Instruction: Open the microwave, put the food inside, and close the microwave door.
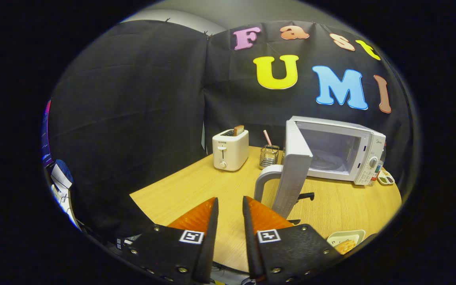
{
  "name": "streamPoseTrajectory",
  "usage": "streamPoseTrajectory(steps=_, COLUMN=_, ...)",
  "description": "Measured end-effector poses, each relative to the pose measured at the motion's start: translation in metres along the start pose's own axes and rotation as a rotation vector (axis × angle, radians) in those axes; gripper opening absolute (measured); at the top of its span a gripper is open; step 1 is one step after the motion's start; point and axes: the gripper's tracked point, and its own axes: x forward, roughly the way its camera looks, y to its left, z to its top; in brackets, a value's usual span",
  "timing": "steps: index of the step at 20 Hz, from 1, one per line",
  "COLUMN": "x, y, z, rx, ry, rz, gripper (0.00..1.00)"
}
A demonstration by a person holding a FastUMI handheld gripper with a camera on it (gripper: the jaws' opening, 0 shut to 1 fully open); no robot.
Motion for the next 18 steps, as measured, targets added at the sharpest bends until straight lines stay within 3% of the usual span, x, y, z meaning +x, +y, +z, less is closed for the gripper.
streamPoseTrajectory(steps=1, x=-0.009, y=-0.003, z=0.009, rx=0.002, ry=-0.027, rz=-0.001, gripper=0.46)
streamPoseTrajectory(steps=4, x=-0.036, y=-0.028, z=0.027, rx=-0.010, ry=-0.106, rz=-0.052, gripper=0.92)
streamPoseTrajectory(steps=5, x=-0.043, y=-0.043, z=0.031, rx=-0.012, ry=-0.123, rz=-0.084, gripper=0.98)
streamPoseTrajectory(steps=10, x=-0.070, y=-0.107, z=0.021, rx=-0.007, ry=-0.133, rz=-0.217, gripper=0.99)
streamPoseTrajectory(steps=18, x=-0.092, y=-0.195, z=-0.045, rx=0.077, ry=-0.023, rz=-0.385, gripper=0.99)
